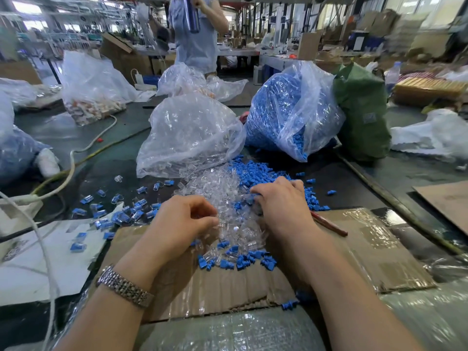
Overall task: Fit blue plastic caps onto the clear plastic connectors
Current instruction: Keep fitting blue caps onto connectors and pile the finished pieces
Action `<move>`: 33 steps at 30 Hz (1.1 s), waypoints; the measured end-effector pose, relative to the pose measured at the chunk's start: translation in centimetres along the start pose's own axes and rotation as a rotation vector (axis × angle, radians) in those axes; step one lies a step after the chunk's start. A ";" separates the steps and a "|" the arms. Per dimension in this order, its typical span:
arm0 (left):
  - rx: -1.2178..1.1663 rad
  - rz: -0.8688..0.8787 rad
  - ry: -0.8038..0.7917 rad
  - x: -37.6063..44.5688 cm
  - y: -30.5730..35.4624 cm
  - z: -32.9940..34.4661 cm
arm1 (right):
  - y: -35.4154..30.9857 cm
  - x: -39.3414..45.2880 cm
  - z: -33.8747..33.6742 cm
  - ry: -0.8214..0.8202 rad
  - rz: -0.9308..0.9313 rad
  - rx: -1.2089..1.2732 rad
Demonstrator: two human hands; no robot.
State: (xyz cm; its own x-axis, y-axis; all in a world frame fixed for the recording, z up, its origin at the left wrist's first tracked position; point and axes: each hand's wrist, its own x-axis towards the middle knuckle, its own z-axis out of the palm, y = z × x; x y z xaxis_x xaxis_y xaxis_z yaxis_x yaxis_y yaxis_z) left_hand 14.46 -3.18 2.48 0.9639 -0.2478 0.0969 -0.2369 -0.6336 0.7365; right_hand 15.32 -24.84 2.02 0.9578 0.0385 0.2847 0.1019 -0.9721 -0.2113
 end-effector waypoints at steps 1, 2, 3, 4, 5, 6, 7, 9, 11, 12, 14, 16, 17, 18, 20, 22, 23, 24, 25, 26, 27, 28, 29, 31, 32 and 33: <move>-0.081 -0.015 -0.005 0.0 0.1 -0.1 | 0.1 0.0 -0.1 0.029 0.006 0.049; -0.159 -0.034 -0.018 0.0 0.2 -0.3 | 0.0 0.0 -0.3 0.049 0.013 0.139; -0.231 -0.053 -0.029 0.0 0.3 -0.4 | -0.2 -0.1 -0.5 0.058 0.018 0.268; -0.300 -0.069 -0.037 -0.1 0.4 -0.4 | -0.5 -0.3 -0.6 0.059 0.019 0.401; -0.368 -0.082 -0.041 -0.1 0.6 -0.4 | -0.9 -0.5 -0.7 0.058 0.021 0.507; -0.432 -0.093 -0.044 -0.1 0.8 -0.4 | -1.2 -0.7 -0.7 0.053 0.028 0.574; -0.493 -0.102 -0.046 -0.1 0.9 -0.3 | -1.4 -0.8 -0.7 0.050 0.038 0.619; -0.577 -0.117 -0.056 -0.1 0.9 -0.2 | -1.6 -0.8 -0.6 0.053 0.053 0.680; -0.626 -0.139 -0.072 0.0 0.8 -0.2 | -1.5 -0.8 -0.7 0.034 0.065 0.781; -0.662 -0.151 -0.075 0.1 0.7 -0.2 | -1.6 -0.8 -0.7 0.006 0.066 0.856; -0.729 -0.146 -0.074 0.1 0.6 -0.1 | -1.7 -0.9 -0.9 -0.044 0.048 1.004; -0.798 -0.134 -0.069 0.1 0.5 0.0 | -1.8 -0.9 -1.1 -0.069 0.018 1.154; -0.830 -0.134 -0.068 0.1 0.4 0.2 | -1.8 -1.0 -1.3 -0.076 0.002 1.223; -0.847 -0.138 -0.071 0.0 0.3 0.2 | -1.7 -1.1 -1.5 -0.081 -0.011 1.274; -0.842 -0.145 -0.089 0.0 0.4 0.2 | -1.6 -1.2 -1.9 -0.097 -0.014 1.336; -0.858 -0.138 -0.100 0.1 0.5 0.1 | -1.6 -1.4 -2.2 -0.116 0.007 1.380; -0.881 -0.135 -0.101 0.1 0.6 0.1 | -1.6 -1.4 -2.3 -0.119 0.011 1.385; -0.900 -0.133 -0.098 0.1 0.7 0.0 | -1.5 -1.4 -2.3 -0.120 0.008 1.380; -0.908 -0.131 -0.093 0.0 0.7 0.0 | -1.5 -1.4 -2.3 -0.119 0.003 1.367; -0.911 -0.127 -0.092 0.0 0.7 0.0 | -1.5 -1.4 -2.3 -0.112 -0.003 1.343; -0.908 -0.125 -0.095 0.0 0.8 0.0 | -1.4 -1.4 -2.2 -0.102 -0.012 1.309; -0.898 -0.122 -0.100 -0.1 0.8 0.0 | -1.4 -1.4 -2.2 -0.094 -0.028 1.273; -0.881 -0.120 -0.104 0.0 0.8 0.1 | -1.3 -1.4 -2.1 -0.091 -0.046 1.243; -0.850 -0.122 -0.106 0.0 0.8 0.1 | -1.2 -1.5 -1.8 -0.084 -0.084 1.176; -0.838 -0.126 -0.106 0.0 0.8 0.1 | -1.1 -1.5 -1.6 -0.074 -0.103 1.121; -0.826 -0.129 -0.108 0.0 0.8 0.1 | -1.0 -1.5 -1.5 -0.061 -0.125 1.057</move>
State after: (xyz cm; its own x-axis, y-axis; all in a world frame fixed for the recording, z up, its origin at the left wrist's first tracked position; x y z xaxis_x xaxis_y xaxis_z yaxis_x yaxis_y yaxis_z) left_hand 14.30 -3.75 3.01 0.9505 -0.3057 -0.0554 0.0797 0.0676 0.9945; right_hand 13.32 -24.25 3.23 0.9334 0.1636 0.3195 0.3537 -0.2677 -0.8963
